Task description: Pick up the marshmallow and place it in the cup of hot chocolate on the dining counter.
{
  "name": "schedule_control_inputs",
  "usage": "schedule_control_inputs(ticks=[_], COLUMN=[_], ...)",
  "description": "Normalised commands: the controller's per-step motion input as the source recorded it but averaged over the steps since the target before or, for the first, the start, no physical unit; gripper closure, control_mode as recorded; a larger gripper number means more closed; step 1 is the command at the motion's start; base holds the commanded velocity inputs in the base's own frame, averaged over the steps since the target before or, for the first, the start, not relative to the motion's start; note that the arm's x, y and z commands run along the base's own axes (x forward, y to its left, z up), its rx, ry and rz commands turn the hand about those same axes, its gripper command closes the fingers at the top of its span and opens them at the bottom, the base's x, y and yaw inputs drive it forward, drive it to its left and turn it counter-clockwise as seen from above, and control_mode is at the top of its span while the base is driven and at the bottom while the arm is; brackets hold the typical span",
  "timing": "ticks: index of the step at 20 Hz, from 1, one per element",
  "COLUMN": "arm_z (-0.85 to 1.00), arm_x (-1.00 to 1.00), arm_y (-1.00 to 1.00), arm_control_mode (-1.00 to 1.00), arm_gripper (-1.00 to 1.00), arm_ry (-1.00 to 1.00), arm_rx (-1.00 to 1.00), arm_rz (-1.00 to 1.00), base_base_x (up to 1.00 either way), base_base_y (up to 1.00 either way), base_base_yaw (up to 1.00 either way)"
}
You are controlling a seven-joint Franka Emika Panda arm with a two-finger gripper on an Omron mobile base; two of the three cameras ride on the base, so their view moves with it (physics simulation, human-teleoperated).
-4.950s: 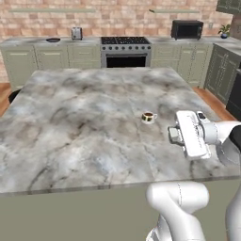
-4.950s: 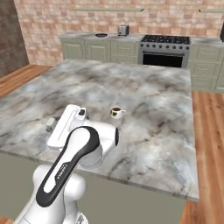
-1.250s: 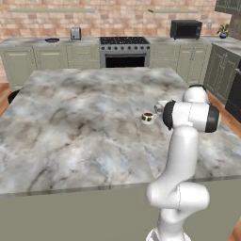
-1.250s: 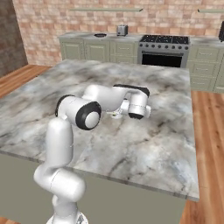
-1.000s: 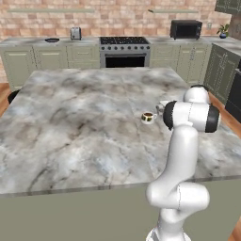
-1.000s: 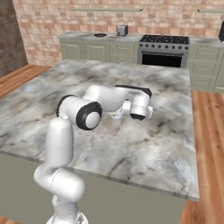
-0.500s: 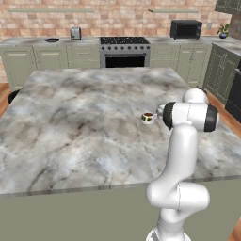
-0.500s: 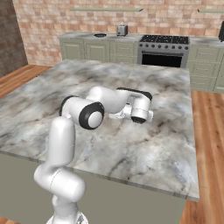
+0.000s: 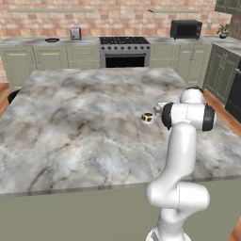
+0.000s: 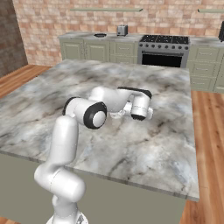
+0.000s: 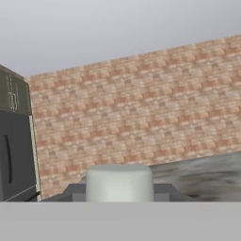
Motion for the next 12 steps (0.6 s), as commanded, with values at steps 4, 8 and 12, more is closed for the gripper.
schedule_control_inputs(ticks=[4, 8, 12], arm_z=[0.07, -0.23, -0.18], arm_x=[0.36, 0.26, 0.26], arm_y=[0.00, 0.00, 0.00], arm_control_mode=[-1.00, -1.00, -1.00], arm_gripper=[1.00, 1.00, 1.00], arm_ry=[0.01, 0.00, 0.00], arm_rx=[0.00, 0.00, 0.00], arm_rz=[-0.01, -0.04, -0.04], base_base_x=[0.00, 0.00, 0.00], base_base_y=[0.00, 0.00, 0.00], base_base_yaw=[0.00, 0.00, 0.00])
